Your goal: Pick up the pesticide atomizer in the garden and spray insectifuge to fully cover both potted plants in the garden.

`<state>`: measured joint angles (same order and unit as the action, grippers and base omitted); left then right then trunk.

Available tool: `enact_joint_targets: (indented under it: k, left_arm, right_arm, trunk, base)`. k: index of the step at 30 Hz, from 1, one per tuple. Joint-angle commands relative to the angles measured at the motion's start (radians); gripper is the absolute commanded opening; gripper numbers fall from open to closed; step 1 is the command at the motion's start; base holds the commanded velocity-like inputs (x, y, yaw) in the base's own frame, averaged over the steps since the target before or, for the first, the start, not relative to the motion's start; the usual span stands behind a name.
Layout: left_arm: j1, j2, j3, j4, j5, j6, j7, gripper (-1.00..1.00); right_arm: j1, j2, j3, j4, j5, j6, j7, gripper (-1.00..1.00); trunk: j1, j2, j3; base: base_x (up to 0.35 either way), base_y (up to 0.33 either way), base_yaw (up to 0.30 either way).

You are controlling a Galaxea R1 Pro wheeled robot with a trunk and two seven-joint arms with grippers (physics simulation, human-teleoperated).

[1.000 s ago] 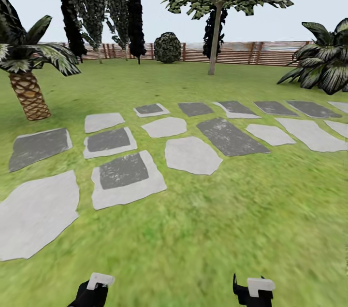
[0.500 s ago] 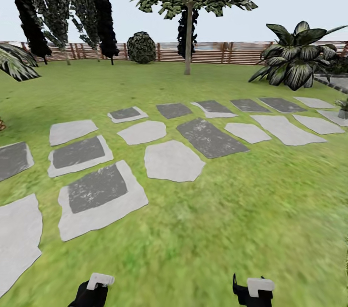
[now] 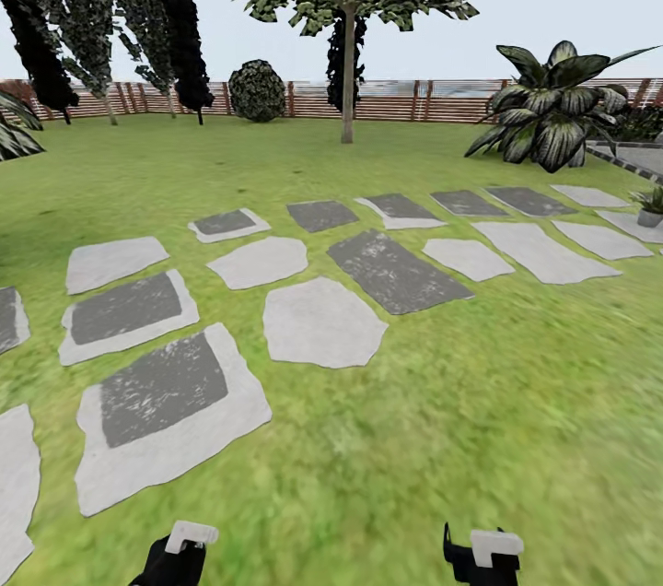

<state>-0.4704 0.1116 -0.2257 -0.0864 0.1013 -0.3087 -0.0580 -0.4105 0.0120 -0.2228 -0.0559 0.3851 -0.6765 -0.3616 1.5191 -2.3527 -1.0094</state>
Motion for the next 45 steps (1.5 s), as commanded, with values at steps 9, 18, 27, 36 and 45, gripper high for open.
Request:
enact_joint_targets:
  k: [9,18,27,36,45]
  left_arm:
    - [-0.001,-0.001,-0.006,0.002,0.008,-0.003,-0.005,-1.00]
    - [-0.001,-0.001,-0.006,0.002,0.007,-0.003,-0.005,-1.00]
    - [-0.001,-0.001,-0.006,0.002,0.006,-0.003,-0.005,-1.00]
    - [-0.001,-0.001,-0.006,0.002,0.006,-0.003,-0.005,-1.00]
    - [-0.001,-0.001,-0.006,0.002,0.006,-0.003,-0.005,-1.00]
  right_arm:
    - [-0.001,0.001,-0.006,0.001,0.012,-0.001,-0.007,1.00]
    - [-0.001,0.000,-0.006,0.001,0.012,-0.001,-0.007,1.00]
    - [-0.001,0.000,-0.006,0.001,0.012,-0.001,-0.007,1.00]
    - [-0.001,0.000,-0.006,0.001,0.012,-0.001,-0.007,1.00]
    - [-0.001,0.000,-0.006,0.001,0.012,-0.001,-0.007,1.00]
  trunk:
    - [0.000,0.000,-0.001]
    - [0.000,0.000,-0.001]
    - [0.000,0.000,-0.001]
    - [0.000,0.000,-0.001]
    - [0.000,0.000,-0.001]
  base:
    - [0.336,0.125,0.000]
    - [0.336,0.119,0.000]
    - [0.336,0.099,0.000]
    - [0.337,0.091,0.000]
    - [0.336,0.089,0.000]
